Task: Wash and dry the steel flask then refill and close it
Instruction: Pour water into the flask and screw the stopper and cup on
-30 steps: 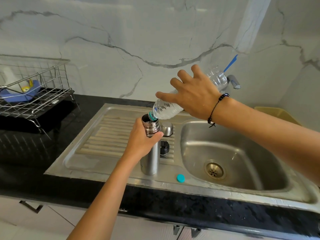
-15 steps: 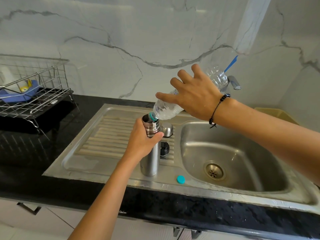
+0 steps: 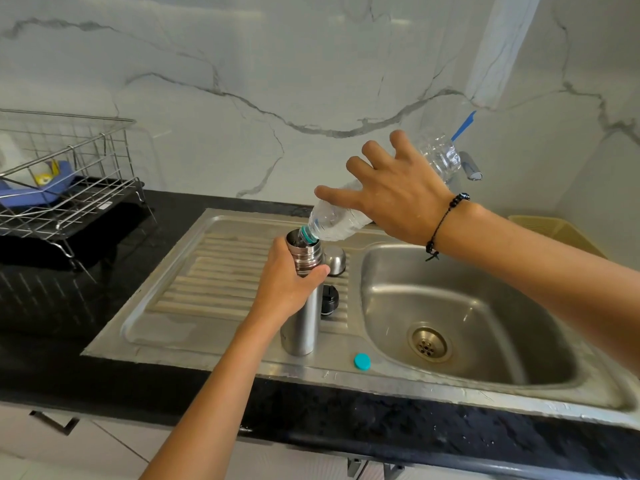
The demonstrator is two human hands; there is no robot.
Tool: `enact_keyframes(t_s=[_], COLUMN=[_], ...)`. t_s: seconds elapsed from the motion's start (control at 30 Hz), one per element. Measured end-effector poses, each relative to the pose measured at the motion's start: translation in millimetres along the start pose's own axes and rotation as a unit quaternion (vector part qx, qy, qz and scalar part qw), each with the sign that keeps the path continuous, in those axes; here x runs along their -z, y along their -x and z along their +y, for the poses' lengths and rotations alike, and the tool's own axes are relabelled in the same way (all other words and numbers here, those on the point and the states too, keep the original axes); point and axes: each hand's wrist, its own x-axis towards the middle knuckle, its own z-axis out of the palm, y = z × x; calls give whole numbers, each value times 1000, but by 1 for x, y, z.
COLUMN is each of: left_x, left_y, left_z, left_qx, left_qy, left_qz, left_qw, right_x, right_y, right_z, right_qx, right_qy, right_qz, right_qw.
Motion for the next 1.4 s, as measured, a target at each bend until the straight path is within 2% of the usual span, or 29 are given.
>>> enact_keyframes(t_s=[0.17, 0.4, 0.53, 0.73, 0.97, 1.07, 1.23, 1.33, 1.4], left_x=[-3, -11, -11, -6, -3, -3, -3, -1, 1], left_y=[1, 2, 2, 2, 3, 5, 12, 16, 23], left_z=[2, 5, 8, 5, 2, 1, -2, 0, 2], left_qx=[-9, -28, -29, -9, -3, -5, -26, -29, -38], left_qy=[-1, -2, 3, 8, 2, 2, 33, 31, 11], left_qz=[3, 11, 24, 31, 39, 42, 46, 45, 81], left_qw=[1000, 1000, 999, 999, 999, 999, 998, 998, 996], right_x=[-2, -12, -18, -24, -25, -22, -8, 3, 10], right_y=[7, 28, 38, 49, 52, 56, 60, 65, 69], right_z=[1, -2, -14, -49, -82, -91, -98, -98, -101], right_qx=[-9, -86, -135, -240, -316, -330, -365, -385, -390], right_qy=[-26, -77, -123, -235, -372, -478, -701, -764, -792], right_qz=[3, 34, 19, -27, -79, -125, -76, -83, -81], right_qw=[1000, 993, 983, 941, 869, 804, 608, 512, 463])
